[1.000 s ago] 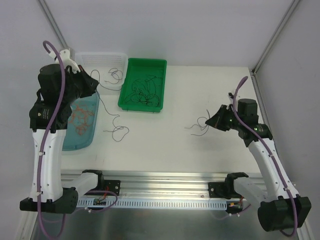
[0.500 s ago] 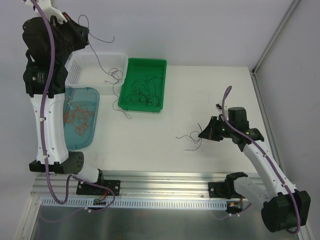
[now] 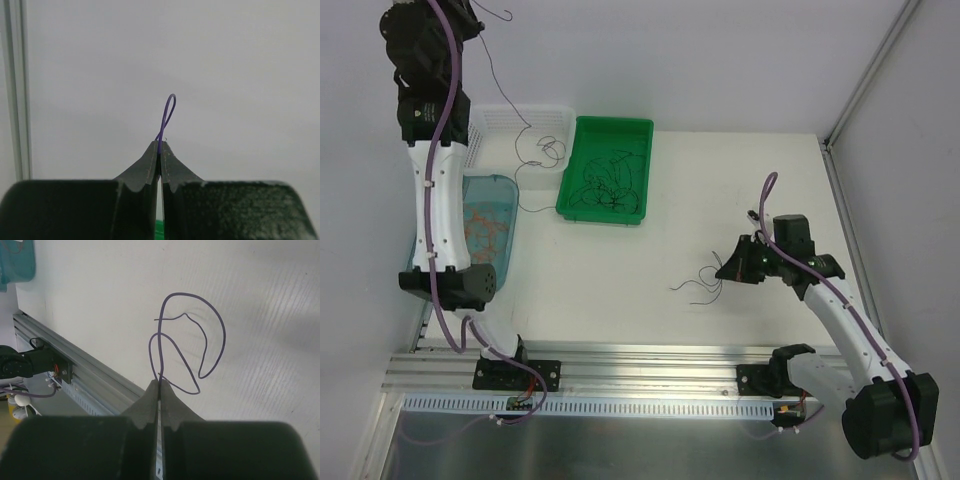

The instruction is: Untangle the cables

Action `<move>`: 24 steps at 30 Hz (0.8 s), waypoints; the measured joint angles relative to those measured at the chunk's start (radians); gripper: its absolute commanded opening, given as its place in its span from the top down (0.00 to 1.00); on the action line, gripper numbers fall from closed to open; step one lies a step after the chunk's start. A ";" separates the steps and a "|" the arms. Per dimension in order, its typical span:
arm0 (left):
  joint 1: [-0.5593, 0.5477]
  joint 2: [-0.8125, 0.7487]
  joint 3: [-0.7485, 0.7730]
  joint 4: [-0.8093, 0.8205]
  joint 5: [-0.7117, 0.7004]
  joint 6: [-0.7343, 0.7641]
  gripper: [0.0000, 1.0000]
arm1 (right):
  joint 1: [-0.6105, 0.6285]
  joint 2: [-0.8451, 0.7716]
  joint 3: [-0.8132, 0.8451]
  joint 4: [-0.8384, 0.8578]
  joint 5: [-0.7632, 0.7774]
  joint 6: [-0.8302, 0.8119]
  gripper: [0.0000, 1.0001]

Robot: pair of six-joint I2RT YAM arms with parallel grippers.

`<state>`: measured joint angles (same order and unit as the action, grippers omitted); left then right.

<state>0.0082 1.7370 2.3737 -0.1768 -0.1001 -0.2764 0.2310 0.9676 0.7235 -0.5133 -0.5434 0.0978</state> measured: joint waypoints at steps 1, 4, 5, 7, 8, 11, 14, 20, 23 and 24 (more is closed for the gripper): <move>0.008 0.029 0.000 0.032 -0.010 0.006 1.00 | 0.000 0.008 0.000 0.000 0.000 -0.002 0.99; 0.024 0.106 -0.030 0.093 -0.022 0.025 1.00 | 0.000 0.029 0.000 0.000 0.001 -0.006 0.99; 0.027 0.129 -0.051 0.105 -0.026 0.034 1.00 | 0.000 0.035 0.000 0.000 0.002 -0.008 0.99; 0.031 0.169 -0.120 0.128 -0.034 0.050 0.96 | 0.000 0.043 0.000 -0.001 0.005 -0.013 0.99; 0.031 0.191 -0.154 0.137 -0.038 0.059 0.95 | 0.000 0.045 0.000 -0.001 0.005 -0.014 0.99; 0.033 0.251 -0.255 0.151 -0.053 0.080 0.89 | 0.000 0.048 0.000 -0.005 0.005 -0.025 0.99; 0.038 0.336 -0.324 0.151 -0.068 0.094 0.66 | 0.000 0.048 0.000 -0.016 0.006 -0.034 0.99; 0.053 0.425 -0.415 0.080 -0.068 0.085 0.13 | 0.000 0.049 0.000 -0.026 0.012 -0.048 0.99; 0.058 0.376 -0.511 0.066 -0.069 0.043 0.09 | 0.000 0.049 0.000 -0.026 0.013 -0.052 0.99; 0.059 0.348 -0.552 0.050 -0.074 0.022 0.09 | 0.000 0.049 0.000 -0.026 0.013 -0.053 0.99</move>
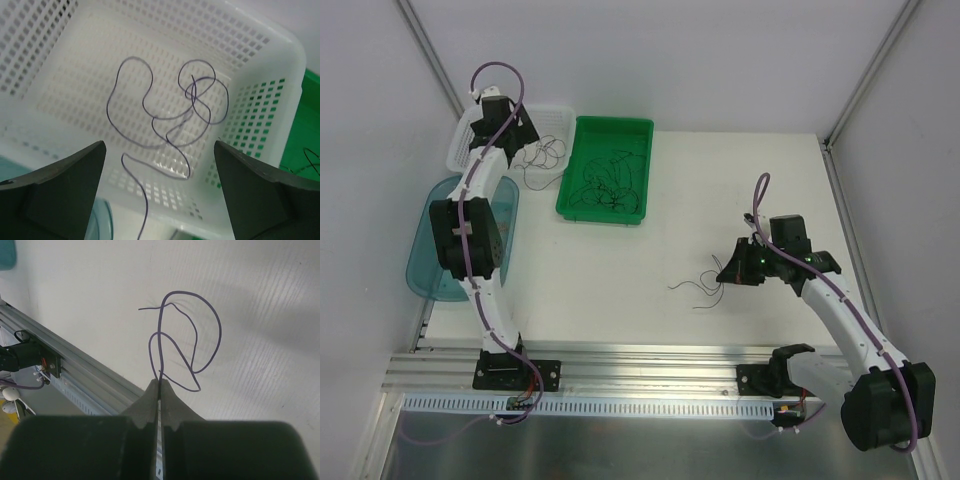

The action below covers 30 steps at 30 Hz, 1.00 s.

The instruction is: Untangle the cables

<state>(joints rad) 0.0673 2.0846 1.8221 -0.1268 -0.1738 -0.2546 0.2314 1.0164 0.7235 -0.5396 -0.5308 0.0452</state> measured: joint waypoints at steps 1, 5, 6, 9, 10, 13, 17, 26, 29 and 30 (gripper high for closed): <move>0.000 -0.034 -0.039 -0.014 -0.006 -0.028 0.10 | 0.000 0.000 0.000 0.000 0.000 -0.002 0.99; -0.002 -0.213 -0.229 -0.036 -0.014 -0.153 0.19 | 0.000 0.000 0.000 0.002 -0.001 -0.002 0.99; -0.002 -0.254 -0.267 -0.040 -0.012 -0.179 0.24 | 0.000 0.000 -0.001 0.002 -0.001 -0.002 0.99; -0.008 -0.327 -0.346 -0.031 -0.004 -0.235 0.32 | 0.000 -0.002 -0.002 0.003 -0.002 -0.002 0.99; -0.008 -0.336 -0.367 -0.024 0.000 -0.249 0.37 | 0.000 -0.003 -0.003 0.003 -0.002 -0.002 0.99; -0.014 -0.337 -0.441 0.000 0.014 -0.288 0.43 | 0.000 -0.012 -0.010 0.004 -0.002 -0.002 0.99; -0.017 -0.323 -0.523 0.017 0.016 -0.322 0.47 | 0.000 -0.023 -0.018 0.003 -0.006 -0.002 0.99; -0.021 -0.272 -0.546 0.126 0.017 -0.342 0.60 | 0.000 -0.026 -0.018 0.003 -0.006 -0.002 0.99; -0.021 -0.246 -0.546 0.156 0.028 -0.346 0.72 | 0.000 -0.027 -0.018 0.003 -0.006 -0.002 0.99; -0.021 -0.237 -0.546 0.164 0.035 -0.349 0.76 | 0.000 -0.027 -0.018 0.003 -0.006 -0.002 0.99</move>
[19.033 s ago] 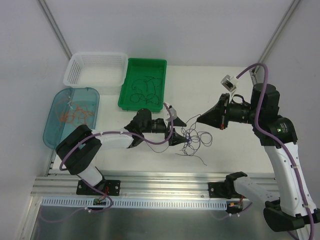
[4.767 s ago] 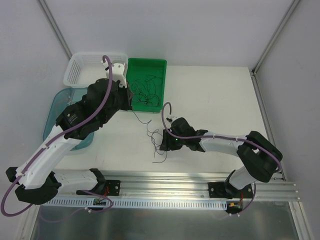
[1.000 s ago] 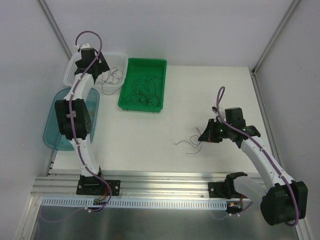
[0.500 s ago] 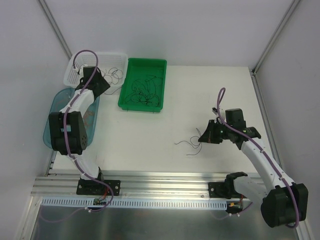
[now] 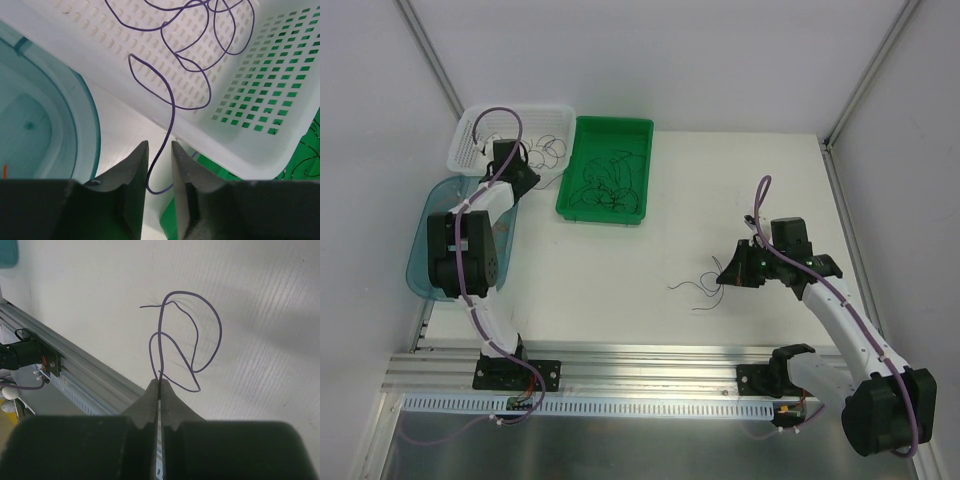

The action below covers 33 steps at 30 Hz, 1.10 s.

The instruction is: Untangle the cables

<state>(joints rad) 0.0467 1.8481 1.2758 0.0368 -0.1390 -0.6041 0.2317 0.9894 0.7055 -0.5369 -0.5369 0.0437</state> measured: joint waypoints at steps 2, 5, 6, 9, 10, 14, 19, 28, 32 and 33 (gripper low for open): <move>0.000 0.012 -0.005 0.009 0.008 -0.010 0.94 | 0.000 -0.002 0.000 0.000 0.000 0.000 0.98; -0.001 0.009 -0.027 0.015 0.012 -0.009 1.00 | 0.000 -0.003 0.000 0.000 0.000 0.000 0.99; -0.001 0.006 -0.035 0.017 0.012 -0.006 1.00 | 0.000 -0.003 0.000 0.000 0.000 0.000 0.99; -0.001 -0.030 -0.067 0.005 0.026 0.015 1.00 | 0.000 -0.006 0.000 -0.001 0.000 0.000 0.99; -0.001 -0.050 -0.071 -0.006 0.031 0.023 1.00 | 0.000 -0.006 0.000 -0.001 0.000 0.000 0.99; -0.001 -0.140 -0.041 -0.058 0.058 0.061 1.00 | 0.000 -0.007 0.000 -0.001 0.000 0.000 0.99; 0.006 -0.149 0.170 -0.099 0.069 0.100 1.00 | 0.000 -0.007 0.000 -0.001 -0.001 0.000 0.99; 0.047 0.057 0.521 -0.087 0.069 0.135 0.13 | 0.000 -0.036 0.003 -0.026 -0.001 0.000 0.99; 0.052 0.072 0.460 -0.119 0.109 0.145 0.01 | 0.003 -0.040 0.022 -0.040 -0.002 -0.001 0.99; 0.048 0.060 0.428 -0.126 0.132 0.150 0.01 | 0.006 -0.040 0.031 -0.043 -0.002 -0.002 0.99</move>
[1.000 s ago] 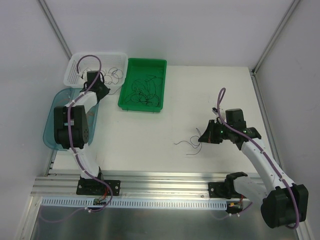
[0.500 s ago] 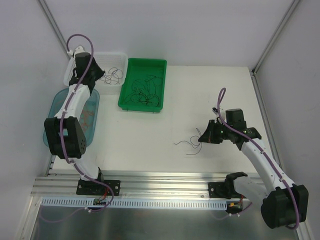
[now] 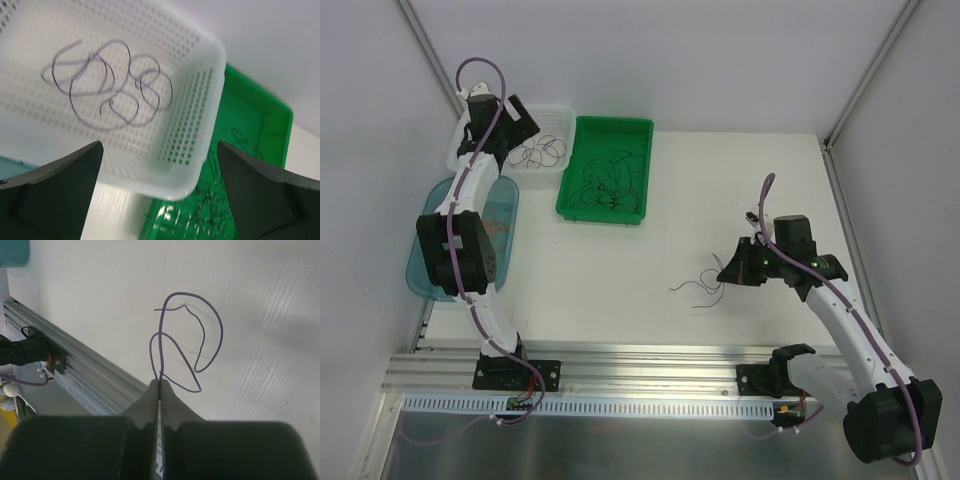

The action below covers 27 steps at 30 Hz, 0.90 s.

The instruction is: Untangle the cables

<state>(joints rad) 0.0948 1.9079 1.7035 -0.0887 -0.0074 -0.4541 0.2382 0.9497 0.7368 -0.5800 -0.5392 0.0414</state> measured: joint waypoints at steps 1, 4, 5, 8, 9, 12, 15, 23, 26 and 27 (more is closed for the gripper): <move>-0.006 -0.022 -0.043 -0.002 0.018 0.006 0.01 | 0.004 0.000 0.010 -0.001 0.000 -0.001 0.99; -0.049 -0.127 -0.195 -0.024 0.101 0.042 0.01 | 0.025 0.001 0.039 0.000 -0.001 -0.003 0.99; -0.072 -0.176 -0.250 -0.031 0.129 0.052 0.01 | 0.035 0.003 0.050 0.001 -0.003 -0.006 0.99; -0.172 -0.335 -0.389 -0.030 0.225 0.078 0.01 | 0.072 0.016 0.081 0.008 -0.022 -0.019 0.99; -0.215 -0.396 -0.434 -0.029 0.264 0.089 0.01 | 0.083 0.021 0.090 0.013 -0.028 -0.025 0.99; -0.361 -0.569 -0.544 -0.021 0.380 0.123 0.01 | 0.114 0.035 0.107 0.033 -0.048 -0.041 0.99; -0.475 -0.699 -0.627 -0.016 0.466 0.155 0.01 | 0.151 0.047 0.125 0.054 -0.074 -0.058 0.99; -0.692 -0.904 -0.796 -0.024 0.586 0.278 0.03 | 0.298 0.101 0.238 0.078 -0.148 -0.148 0.99; -0.719 -0.948 -0.837 -0.029 0.609 0.333 0.03 | 0.347 0.122 0.272 0.077 -0.195 -0.198 0.99; -0.727 -0.958 -0.845 -0.029 0.615 0.349 0.02 | 0.362 0.131 0.285 0.074 -0.214 -0.219 0.99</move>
<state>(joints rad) -0.6319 0.9504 0.8589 -0.1173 0.6071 -0.1051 0.6006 1.0809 1.0218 -0.5060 -0.7532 -0.1772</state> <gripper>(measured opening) 0.974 0.018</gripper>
